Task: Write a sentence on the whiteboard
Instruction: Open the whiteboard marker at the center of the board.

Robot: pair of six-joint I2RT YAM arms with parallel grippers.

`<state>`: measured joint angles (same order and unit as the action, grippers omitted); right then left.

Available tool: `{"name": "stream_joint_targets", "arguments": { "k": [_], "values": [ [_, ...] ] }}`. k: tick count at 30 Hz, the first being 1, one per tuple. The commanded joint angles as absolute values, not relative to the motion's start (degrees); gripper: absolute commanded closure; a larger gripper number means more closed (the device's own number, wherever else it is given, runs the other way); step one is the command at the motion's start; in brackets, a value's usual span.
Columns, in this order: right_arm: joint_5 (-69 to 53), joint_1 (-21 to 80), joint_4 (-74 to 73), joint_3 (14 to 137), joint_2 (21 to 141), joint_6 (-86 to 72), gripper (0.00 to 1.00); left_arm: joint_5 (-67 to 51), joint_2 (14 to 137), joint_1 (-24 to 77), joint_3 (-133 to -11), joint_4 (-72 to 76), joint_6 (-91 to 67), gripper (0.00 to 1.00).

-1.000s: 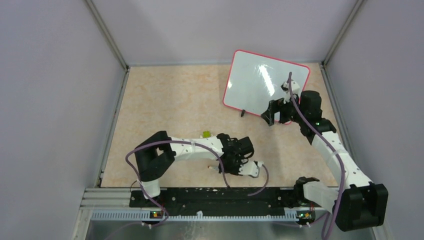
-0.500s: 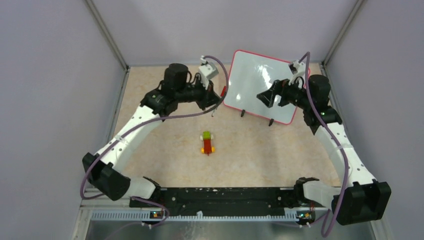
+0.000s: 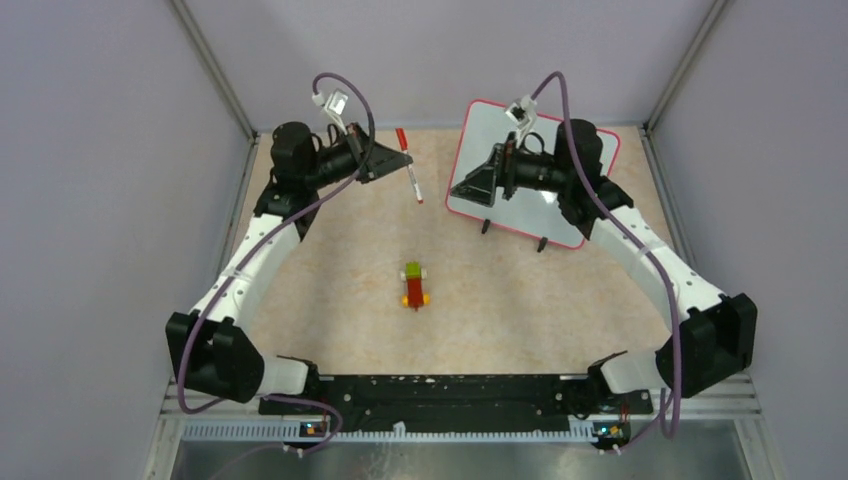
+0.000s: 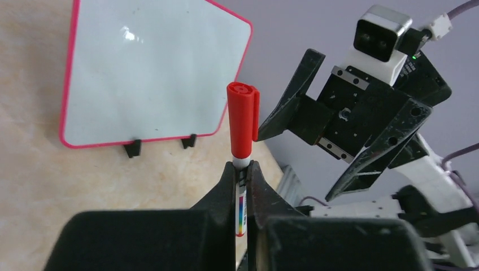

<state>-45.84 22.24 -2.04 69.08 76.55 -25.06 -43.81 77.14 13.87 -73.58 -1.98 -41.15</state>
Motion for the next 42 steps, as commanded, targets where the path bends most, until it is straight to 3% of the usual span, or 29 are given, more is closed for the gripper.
{"name": "stream_joint_targets", "arguments": {
  "k": [1, 9, 16, 18, 22, 26, 34, 42],
  "values": [
    [-49.90, 27.07, 2.65, 78.00, 81.82, -30.04, 0.11, -51.82, 77.32, 11.46, -62.23, 32.94, -68.09, 1.00],
    [-44.51, 33.39, 0.22, 83.04, 87.68, -29.63, 0.20, -50.45, 77.41, 11.16, -55.37, 50.03, -78.51, 1.00],
    [-43.04, 35.91, 1.84, 84.59, 90.92, -32.24, 0.43, -49.75, 77.16, 11.16, -53.57, 52.42, -79.61, 1.00],
    [-43.21, 36.37, 1.94, 85.02, 91.34, -32.41, 0.56, -49.57, 77.17, 11.16, -53.36, 52.77, -79.48, 1.00],
    [-42.29, 36.39, -1.41, 85.43, 90.83, -29.87, 1.00, -50.30, 76.59, 11.08, -53.17, 50.31, -77.30, 0.98],
    [-45.11, 35.41, -4.97, 84.08, 88.88, -26.97, 1.00, -54.23, 76.29, 10.30, -55.58, 41.33, -68.22, 0.61],
    [-50.91, 30.07, -24.98, 80.81, 83.95, -6.97, 1.00, -62.67, 73.43, 6.99, -65.87, 4.11, -27.48, 0.03],
    [-54.91, 30.06, -39.81, 78.65, 82.19, 8.17, 1.00, -76.15, 75.73, 6.79, -69.93, -15.71, -2.22, 0.03]
  ]
}}
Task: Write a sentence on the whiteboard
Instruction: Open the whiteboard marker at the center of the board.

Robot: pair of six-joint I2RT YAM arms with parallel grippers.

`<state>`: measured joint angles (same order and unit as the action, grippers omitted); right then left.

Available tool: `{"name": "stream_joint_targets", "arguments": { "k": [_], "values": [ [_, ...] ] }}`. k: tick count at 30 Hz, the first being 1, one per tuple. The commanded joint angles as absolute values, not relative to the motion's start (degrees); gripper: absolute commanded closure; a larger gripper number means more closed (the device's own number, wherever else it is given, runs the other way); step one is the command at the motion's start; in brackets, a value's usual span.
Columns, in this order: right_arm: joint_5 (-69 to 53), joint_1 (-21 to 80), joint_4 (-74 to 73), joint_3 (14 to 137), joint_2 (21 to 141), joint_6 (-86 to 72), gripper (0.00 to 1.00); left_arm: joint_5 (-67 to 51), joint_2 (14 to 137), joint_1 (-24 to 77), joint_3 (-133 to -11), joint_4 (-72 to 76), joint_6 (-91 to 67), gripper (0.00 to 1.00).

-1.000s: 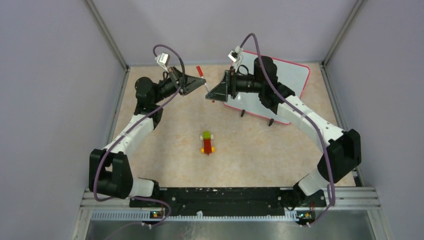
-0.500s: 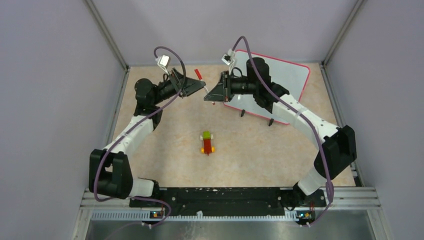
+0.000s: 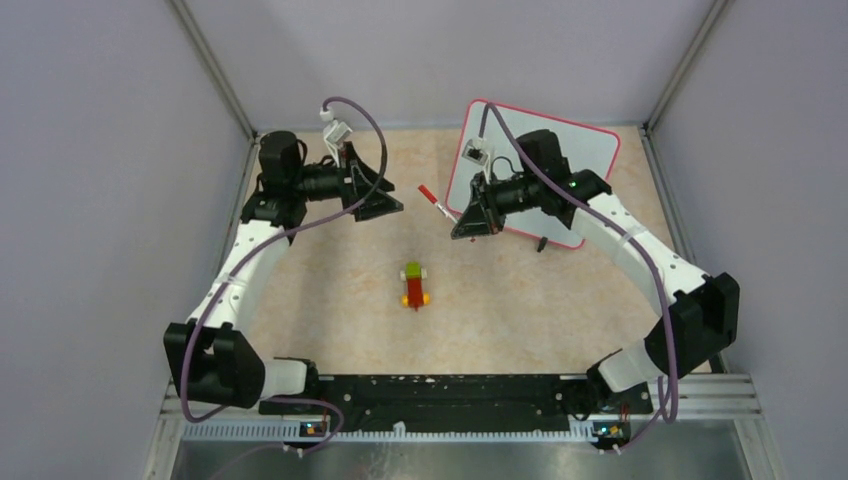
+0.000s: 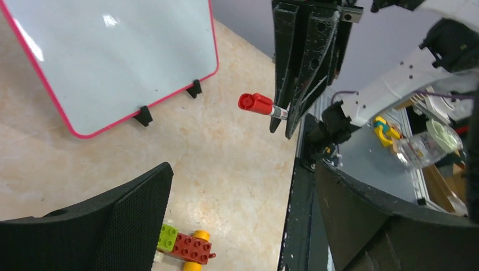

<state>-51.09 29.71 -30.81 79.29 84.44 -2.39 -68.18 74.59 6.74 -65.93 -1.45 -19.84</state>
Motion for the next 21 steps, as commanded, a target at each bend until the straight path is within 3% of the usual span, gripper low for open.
{"name": "stream_joint_targets", "arguments": {
  "k": [1, 6, 13, 21],
  "values": [
    [-55.58, 30.06, -40.88, 78.29, 82.04, 9.43, 1.00, -77.45, 76.33, 6.84, -70.81, -18.40, 0.91, 0.04],
    [-60.24, 30.50, -46.06, 77.36, 82.20, 14.39, 1.00, -80.54, 77.27, 8.82, -73.85, -30.37, 17.14, 0.08],
    [-60.90, 34.39, -49.11, 76.11, 82.52, 16.78, 1.00, -74.35, 73.60, 20.37, -67.97, -28.60, 26.76, 0.15],
    [-61.95, 35.07, -49.62, 75.50, 81.92, 16.74, 1.00, -69.35, 76.19, 29.52, -72.14, -40.05, 37.92, 0.45]
  ]
}}
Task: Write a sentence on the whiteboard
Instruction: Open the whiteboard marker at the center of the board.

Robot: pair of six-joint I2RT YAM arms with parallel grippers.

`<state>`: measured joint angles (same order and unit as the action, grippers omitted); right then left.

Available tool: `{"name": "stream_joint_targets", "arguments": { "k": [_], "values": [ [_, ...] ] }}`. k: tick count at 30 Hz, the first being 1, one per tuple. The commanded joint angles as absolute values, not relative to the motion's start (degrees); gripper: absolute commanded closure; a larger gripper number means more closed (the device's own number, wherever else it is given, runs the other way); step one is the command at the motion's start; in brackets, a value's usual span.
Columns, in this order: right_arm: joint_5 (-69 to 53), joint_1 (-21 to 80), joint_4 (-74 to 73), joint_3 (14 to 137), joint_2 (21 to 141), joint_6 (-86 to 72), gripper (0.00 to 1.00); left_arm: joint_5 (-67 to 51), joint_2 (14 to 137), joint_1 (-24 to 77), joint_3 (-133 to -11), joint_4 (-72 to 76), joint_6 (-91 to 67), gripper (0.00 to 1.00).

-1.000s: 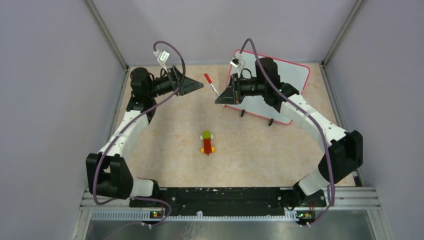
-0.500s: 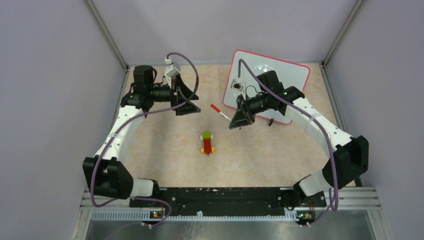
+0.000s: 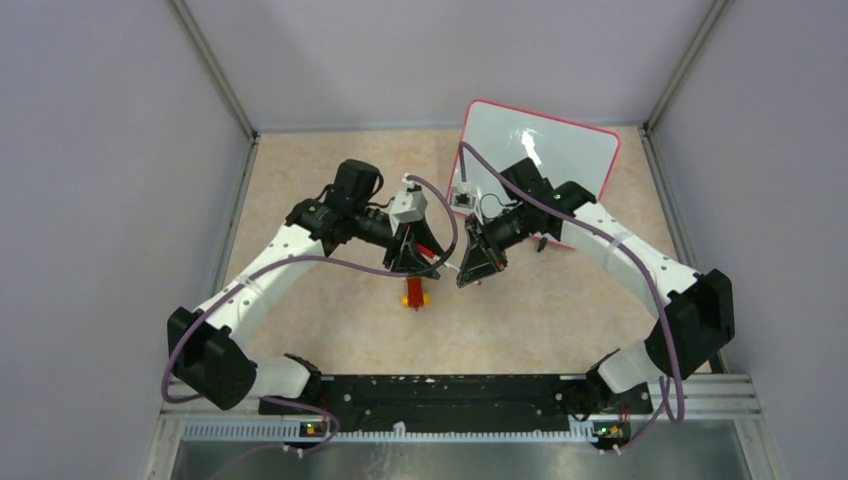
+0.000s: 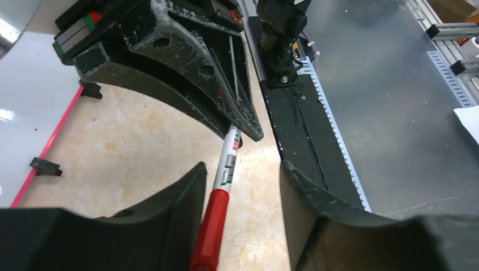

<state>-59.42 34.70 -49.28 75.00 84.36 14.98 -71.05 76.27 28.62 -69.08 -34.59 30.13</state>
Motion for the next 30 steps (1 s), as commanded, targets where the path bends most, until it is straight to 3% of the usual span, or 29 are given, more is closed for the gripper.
{"name": "stream_joint_targets", "arguments": {
  "k": [1, 3, 10, 16, 20, 24, 30],
  "values": [
    [-62.10, 35.06, -49.80, 75.45, 81.87, 16.82, 1.00, -69.39, 76.09, 29.53, -72.22, -40.25, 38.16, 0.51],
    [-62.43, 35.15, -50.12, 75.37, 81.66, 17.23, 1.00, -69.31, 75.82, 29.53, -72.35, -40.43, 38.44, 0.55],
    [-62.50, 35.92, -51.71, 75.25, 80.64, 18.54, 1.00, -68.93, 75.56, 27.96, -72.80, -41.75, 40.06, 0.57],
    [-62.30, 35.95, -50.98, 74.43, 80.01, 17.93, 1.00, -70.85, 75.27, 27.64, -73.93, -42.54, 40.70, 0.68],
    [-62.40, 35.99, -51.15, 74.54, 80.11, 17.78, 1.00, -70.54, 75.08, 27.61, -74.88, -43.91, 41.68, 0.69],
    [-62.62, 36.03, -51.48, 74.54, 80.33, 17.96, 1.00, -70.16, 74.75, 27.52, -75.63, -45.13, 42.89, 0.63],
    [-62.37, 36.04, -51.51, 74.67, 80.01, 17.95, 1.00, -70.57, 74.90, 27.56, -75.91, -46.56, 44.86, 0.87]
  ]
}}
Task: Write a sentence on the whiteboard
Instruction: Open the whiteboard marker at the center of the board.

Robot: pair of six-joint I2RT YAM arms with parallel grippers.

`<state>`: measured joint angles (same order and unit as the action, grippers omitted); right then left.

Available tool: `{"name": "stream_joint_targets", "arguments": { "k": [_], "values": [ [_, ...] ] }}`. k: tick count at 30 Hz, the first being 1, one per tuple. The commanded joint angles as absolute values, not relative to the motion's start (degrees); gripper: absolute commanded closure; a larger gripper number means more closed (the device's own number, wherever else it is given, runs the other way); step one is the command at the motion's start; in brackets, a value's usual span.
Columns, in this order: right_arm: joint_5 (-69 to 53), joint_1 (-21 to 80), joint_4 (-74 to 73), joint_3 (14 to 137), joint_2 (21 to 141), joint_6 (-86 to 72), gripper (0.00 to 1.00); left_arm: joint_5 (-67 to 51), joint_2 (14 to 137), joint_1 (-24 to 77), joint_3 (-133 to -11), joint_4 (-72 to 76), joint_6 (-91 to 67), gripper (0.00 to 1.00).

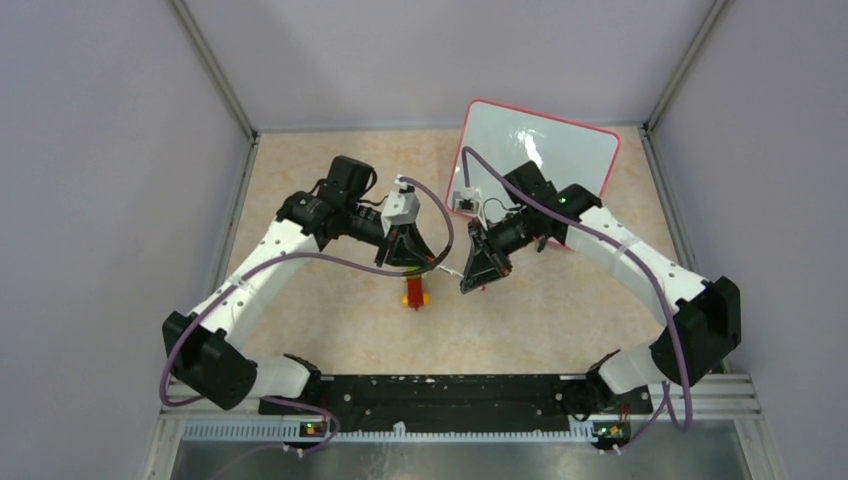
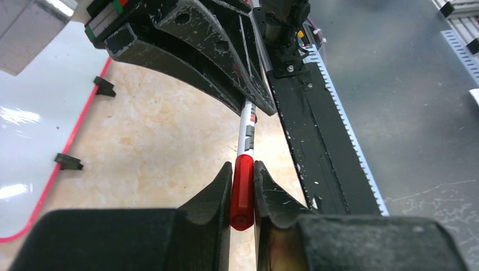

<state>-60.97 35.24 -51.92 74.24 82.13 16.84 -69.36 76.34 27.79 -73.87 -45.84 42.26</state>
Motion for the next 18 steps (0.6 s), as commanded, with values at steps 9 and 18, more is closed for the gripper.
{"name": "stream_joint_targets", "arguments": {
  "k": [9, 18],
  "values": [
    [-42.40, 32.82, -32.73, 71.11, 72.88, -3.32, 0.09, -68.57, 72.42, 23.97, -71.56, -35.74, 30.44, 1.00],
    [-23.81, 28.51, -27.99, 77.70, 70.33, -8.69, 0.07, -69.93, 69.66, 19.93, -63.99, -10.57, -0.28, 1.00]
  ]
}}
